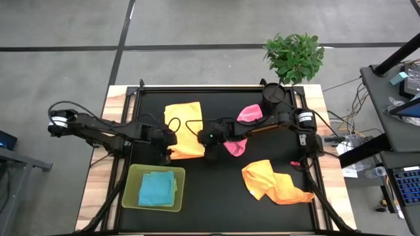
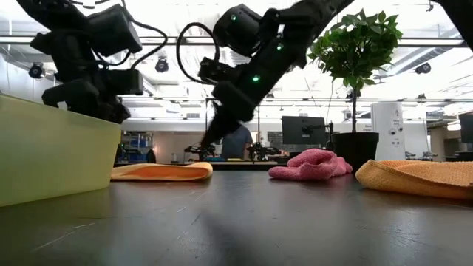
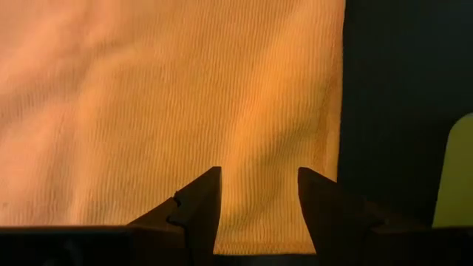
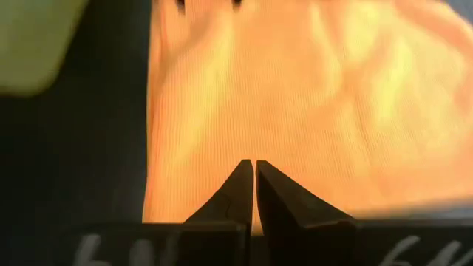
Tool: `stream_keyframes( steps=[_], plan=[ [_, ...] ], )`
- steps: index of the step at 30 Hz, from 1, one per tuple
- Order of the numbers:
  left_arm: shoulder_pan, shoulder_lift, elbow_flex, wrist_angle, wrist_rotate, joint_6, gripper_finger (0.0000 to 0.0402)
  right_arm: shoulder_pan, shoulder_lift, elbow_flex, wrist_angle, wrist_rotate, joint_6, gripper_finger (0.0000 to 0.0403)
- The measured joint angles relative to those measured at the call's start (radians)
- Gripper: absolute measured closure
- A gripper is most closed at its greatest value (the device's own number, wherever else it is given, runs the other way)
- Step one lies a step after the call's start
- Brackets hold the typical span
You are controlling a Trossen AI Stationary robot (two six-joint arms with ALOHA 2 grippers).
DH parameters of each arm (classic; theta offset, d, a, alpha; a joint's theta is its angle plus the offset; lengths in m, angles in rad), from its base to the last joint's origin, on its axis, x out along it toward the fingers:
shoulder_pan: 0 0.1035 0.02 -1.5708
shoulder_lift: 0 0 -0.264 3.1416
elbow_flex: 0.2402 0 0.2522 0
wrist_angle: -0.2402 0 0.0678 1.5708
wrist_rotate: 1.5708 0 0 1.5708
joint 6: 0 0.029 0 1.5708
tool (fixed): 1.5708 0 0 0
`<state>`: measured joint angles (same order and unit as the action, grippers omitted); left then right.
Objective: Fold microfiber towels
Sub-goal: Fold the top orange microfiber towel
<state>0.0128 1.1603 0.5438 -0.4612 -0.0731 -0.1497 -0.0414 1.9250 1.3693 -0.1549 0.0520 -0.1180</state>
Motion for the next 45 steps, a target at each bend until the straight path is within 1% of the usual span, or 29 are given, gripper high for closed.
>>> stream_keyframes(
  steps=[3,4,8,11,13,19,22,25,28,31,34,38,41,43,45],
  plan=[
    [0.000,-0.017,-0.012,0.002,0.000,0.000,0.0237,-0.030,0.047,0.000,0.146,-0.093,0.003,0.0390],
    [0.000,-0.018,-0.018,0.003,0.000,0.000,0.0238,-0.036,0.067,0.000,0.185,-0.106,0.003,0.0390],
    [0.000,-0.011,-0.058,0.026,-0.005,-0.010,0.0251,-0.062,0.130,0.003,0.324,-0.107,0.018,0.0390],
    [0.000,0.009,-0.073,0.053,-0.005,-0.027,0.0276,-0.090,0.164,0.035,0.352,-0.105,0.056,0.0390],
    [0.000,0.023,-0.073,0.058,-0.005,-0.027,0.0296,-0.108,0.186,0.051,0.348,-0.102,0.080,0.0390],
    [0.000,0.051,-0.073,0.059,-0.005,-0.027,0.0349,-0.158,0.244,0.081,0.325,-0.106,0.251,0.0390],
    [0.000,0.054,-0.073,0.057,-0.005,-0.028,0.0365,-0.183,0.245,0.083,0.299,-0.063,0.311,0.0390],
    [0.000,0.052,-0.073,0.055,-0.006,-0.027,0.0374,-0.203,0.242,0.085,0.272,-0.037,0.327,0.0390],
    [0.000,0.048,-0.069,0.051,-0.007,-0.022,0.0375,-0.209,0.239,0.085,0.268,-0.037,0.323,0.0390],
    [0.000,0.043,-0.057,0.050,-0.032,-0.020,0.0375,-0.202,0.222,0.083,0.250,-0.037,0.286,0.0390],
    [0.000,0.040,-0.044,0.050,-0.034,-0.019,0.0375,-0.188,0.186,0.081,0.221,-0.057,0.241,0.0390],
    [0.000,0.032,-0.028,0.052,-0.034,0.008,0.0375,-0.162,0.126,0.082,0.149,-0.083,0.163,0.0390],
    [0.001,0.027,-0.020,0.051,-0.036,0.040,0.0375,-0.137,0.105,0.082,0.077,-0.088,0.116,0.0390],
    [0.001,0.020,-0.019,0.050,-0.037,0.055,0.0375,-0.123,0.100,0.082,0.040,-0.134,0.087,0.0390],
    [0.001,0.015,-0.019,0.049,-0.037,0.055,0.0375,-0.113,0.097,0.082,0.005,-0.234,0.073,0.0390]
  ],
)
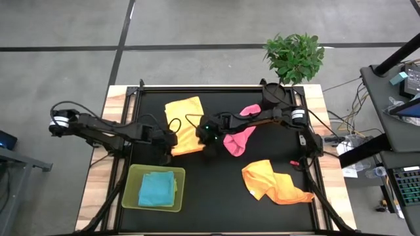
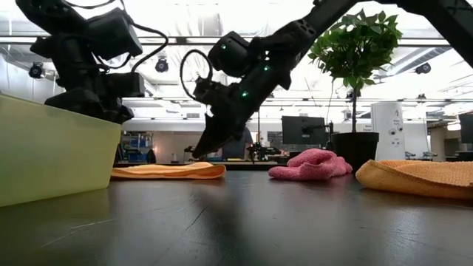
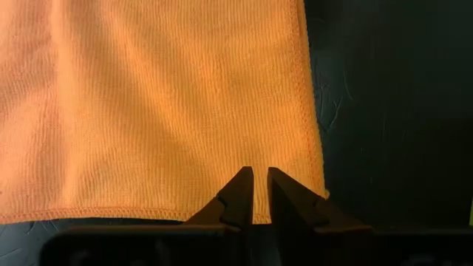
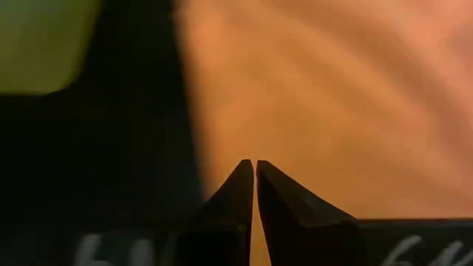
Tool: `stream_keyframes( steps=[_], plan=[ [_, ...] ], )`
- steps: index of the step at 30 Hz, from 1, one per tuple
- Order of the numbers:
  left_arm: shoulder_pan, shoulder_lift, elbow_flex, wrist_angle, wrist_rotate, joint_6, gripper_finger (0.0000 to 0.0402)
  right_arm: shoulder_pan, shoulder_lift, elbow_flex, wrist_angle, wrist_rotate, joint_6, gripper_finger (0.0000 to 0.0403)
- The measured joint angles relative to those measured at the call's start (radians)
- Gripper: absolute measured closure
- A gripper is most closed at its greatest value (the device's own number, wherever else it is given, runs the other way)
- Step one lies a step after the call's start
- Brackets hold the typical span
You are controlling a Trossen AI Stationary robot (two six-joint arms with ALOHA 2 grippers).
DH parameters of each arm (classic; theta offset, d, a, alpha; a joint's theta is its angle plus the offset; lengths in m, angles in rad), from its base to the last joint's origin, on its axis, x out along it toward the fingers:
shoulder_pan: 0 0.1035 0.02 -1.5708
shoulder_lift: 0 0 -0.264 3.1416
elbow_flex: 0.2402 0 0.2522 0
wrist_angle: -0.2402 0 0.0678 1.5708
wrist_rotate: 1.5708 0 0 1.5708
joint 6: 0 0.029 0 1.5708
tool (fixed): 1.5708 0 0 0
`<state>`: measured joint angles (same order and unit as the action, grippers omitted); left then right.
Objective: Fold microfiber towels
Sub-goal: Fold the top orange microfiber towel
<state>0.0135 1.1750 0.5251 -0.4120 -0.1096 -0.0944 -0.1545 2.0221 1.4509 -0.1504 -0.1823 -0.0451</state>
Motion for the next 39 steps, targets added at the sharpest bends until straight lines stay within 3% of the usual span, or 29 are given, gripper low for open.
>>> stream_keyframes(
  steps=[3,13,19,25,29,32,39],
  plan=[
    [0.000,-0.014,-0.001,-0.022,0.003,0.000,0.0375,0.011,0.009,-0.001,-0.032,-0.105,0.009,0.0390],
    [0.042,-0.024,-0.002,0.036,-0.088,0.085,0.0375,0.019,0.075,-0.004,-0.046,-0.128,0.045,0.0390],
    [0.121,-0.025,-0.002,0.112,-0.092,0.176,0.0375,0.027,0.075,-0.005,-0.056,-0.256,0.029,0.0390],
    [0.223,-0.017,-0.012,0.183,-0.091,0.256,0.0375,0.019,0.042,-0.003,-0.068,-0.223,0.007,0.0390],
    [0.300,-0.011,-0.028,0.221,-0.090,0.303,0.0376,-0.011,-0.003,0.000,-0.060,-0.134,-0.032,0.0390],
    [0.365,-0.011,-0.033,0.268,-0.091,0.342,0.0376,-0.057,-0.023,0.001,-0.034,-0.067,-0.073,0.0390],
    [0.518,0.010,-0.042,0.397,-0.081,0.372,0.0376,-0.185,-0.029,0.001,0.064,-0.058,-0.054,0.0390]
  ],
)
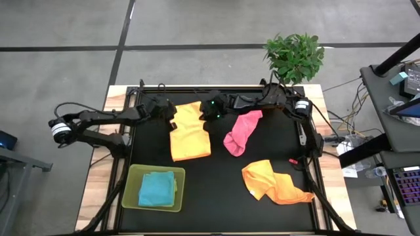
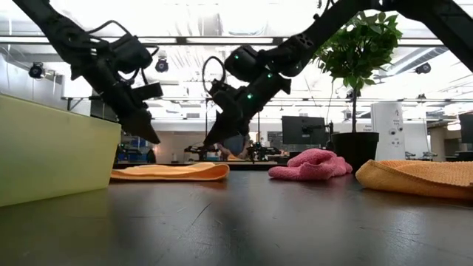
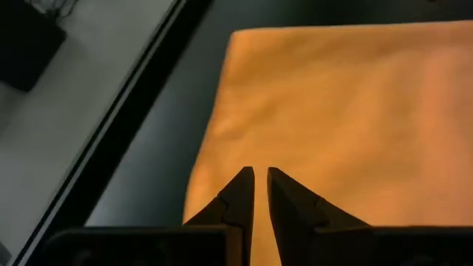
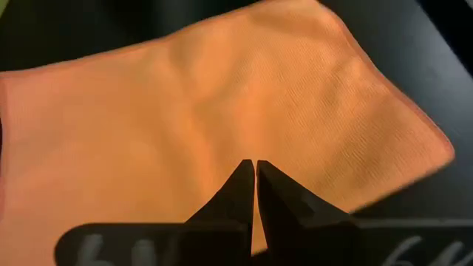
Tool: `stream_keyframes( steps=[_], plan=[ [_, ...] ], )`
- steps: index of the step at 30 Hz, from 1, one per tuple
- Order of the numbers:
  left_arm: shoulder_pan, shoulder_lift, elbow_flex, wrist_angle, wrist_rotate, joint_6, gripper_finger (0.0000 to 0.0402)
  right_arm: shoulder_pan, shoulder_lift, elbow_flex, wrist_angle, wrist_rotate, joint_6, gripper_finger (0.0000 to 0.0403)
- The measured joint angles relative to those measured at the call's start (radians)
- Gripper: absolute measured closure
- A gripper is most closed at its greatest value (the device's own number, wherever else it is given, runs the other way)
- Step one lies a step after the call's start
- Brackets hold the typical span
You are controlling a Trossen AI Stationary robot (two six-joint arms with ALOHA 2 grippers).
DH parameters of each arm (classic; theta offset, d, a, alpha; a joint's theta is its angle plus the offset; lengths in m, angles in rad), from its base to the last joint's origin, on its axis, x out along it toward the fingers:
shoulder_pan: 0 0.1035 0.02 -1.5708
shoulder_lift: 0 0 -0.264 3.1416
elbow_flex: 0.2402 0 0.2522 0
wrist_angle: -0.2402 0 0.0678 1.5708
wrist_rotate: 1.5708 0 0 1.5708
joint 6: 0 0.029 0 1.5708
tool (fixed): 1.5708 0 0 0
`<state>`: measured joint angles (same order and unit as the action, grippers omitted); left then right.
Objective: Fold microfiber towels
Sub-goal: Fold the top orange microfiber towel
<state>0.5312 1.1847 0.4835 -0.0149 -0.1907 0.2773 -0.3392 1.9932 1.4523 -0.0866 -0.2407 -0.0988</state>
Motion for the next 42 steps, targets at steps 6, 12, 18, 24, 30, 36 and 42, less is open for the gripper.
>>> stream_keyframes(
  steps=[6,12,18,24,30,36,42],
  plan=[
    [0.068,0.068,0.000,0.061,0.022,0.029,0.0376,-0.051,0.000,0.000,0.018,-0.047,-0.029,0.0390],
    [0.103,0.188,0.022,0.146,0.082,0.056,0.0376,-0.101,0.007,0.001,0.178,-0.047,-0.022,0.0390],
    [0.124,0.286,0.081,0.156,0.069,0.080,0.0376,-0.135,0.048,0.001,0.263,-0.047,0.021,0.0390],
    [0.132,0.306,0.132,0.078,0.051,0.115,0.0376,-0.140,0.105,0.030,0.287,-0.046,0.094,0.0391],
    [0.141,0.279,0.176,-0.117,0.050,0.121,0.0376,-0.141,0.183,0.149,0.196,-0.046,0.089,0.0391],
    [0.145,0.275,0.159,-0.139,0.051,0.121,0.0376,-0.147,0.256,0.264,0.044,-0.043,0.069,0.0391],
    [0.161,0.275,0.156,-0.134,0.051,0.121,0.0376,-0.154,0.292,0.339,-0.097,0.022,0.081,0.0391]
  ],
)
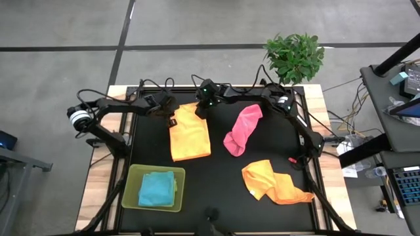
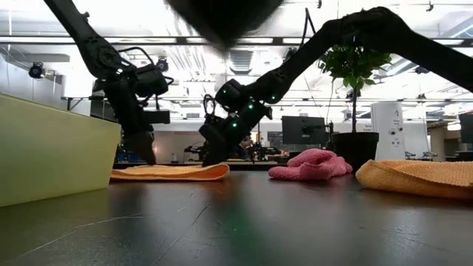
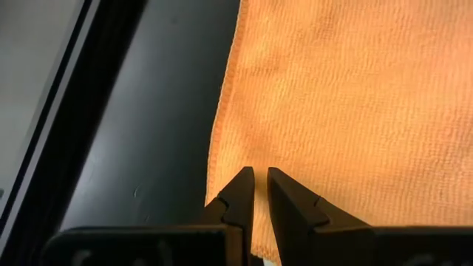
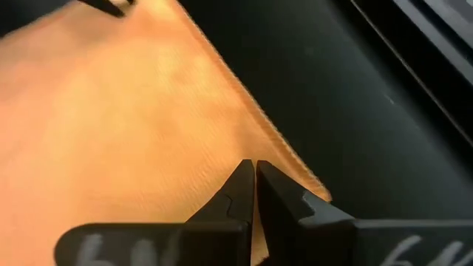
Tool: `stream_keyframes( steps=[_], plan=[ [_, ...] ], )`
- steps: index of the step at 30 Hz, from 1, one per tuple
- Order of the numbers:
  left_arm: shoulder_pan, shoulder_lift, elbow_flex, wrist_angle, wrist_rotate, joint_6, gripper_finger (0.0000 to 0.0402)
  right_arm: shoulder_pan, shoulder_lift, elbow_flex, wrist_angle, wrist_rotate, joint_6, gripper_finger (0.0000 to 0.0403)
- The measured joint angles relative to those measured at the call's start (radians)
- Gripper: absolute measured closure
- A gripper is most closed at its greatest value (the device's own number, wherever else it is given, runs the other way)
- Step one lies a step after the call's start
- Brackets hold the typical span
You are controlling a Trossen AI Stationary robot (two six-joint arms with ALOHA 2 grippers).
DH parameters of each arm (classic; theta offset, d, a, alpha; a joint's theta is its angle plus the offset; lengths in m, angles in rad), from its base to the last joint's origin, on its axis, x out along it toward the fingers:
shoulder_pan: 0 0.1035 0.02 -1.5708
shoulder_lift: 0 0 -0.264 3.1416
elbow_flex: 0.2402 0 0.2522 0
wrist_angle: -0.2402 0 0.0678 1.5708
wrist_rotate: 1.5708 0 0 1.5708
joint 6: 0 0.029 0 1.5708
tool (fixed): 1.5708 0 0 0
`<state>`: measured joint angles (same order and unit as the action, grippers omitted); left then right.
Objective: Fold microfiber towels
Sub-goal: Fold the top orange microfiber towel
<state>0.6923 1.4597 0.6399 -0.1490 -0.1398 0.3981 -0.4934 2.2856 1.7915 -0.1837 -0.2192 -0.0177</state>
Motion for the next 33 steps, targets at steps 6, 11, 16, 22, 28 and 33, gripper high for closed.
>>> stream_keyframes(
  steps=[6,11,16,22,28,33],
  plan=[
    [0.043,0.008,-0.005,0.002,0.000,0.000,0.0375,-0.009,0.002,0.014,-0.043,0.040,-0.009,0.0391],
    [0.072,0.008,0.001,0.014,0.000,0.000,0.0375,-0.012,-0.018,0.018,-0.052,0.040,-0.021,0.0390],
    [0.047,-0.059,0.021,-0.019,0.001,-0.029,0.0375,-0.001,-0.073,0.017,-0.137,0.040,-0.037,0.0390],
    [-0.067,-0.230,0.014,-0.041,0.004,-0.106,0.0375,0.046,-0.169,-0.056,-0.162,0.037,-0.054,0.0390],
    [-0.209,-0.368,-0.004,-0.053,0.008,-0.215,0.0375,0.107,-0.253,-0.163,-0.162,0.039,-0.149,0.0390],
    [-0.316,-0.395,-0.009,-0.043,0.008,-0.304,0.0375,0.184,-0.314,-0.283,-0.125,0.032,-0.245,0.0390]
  ],
)
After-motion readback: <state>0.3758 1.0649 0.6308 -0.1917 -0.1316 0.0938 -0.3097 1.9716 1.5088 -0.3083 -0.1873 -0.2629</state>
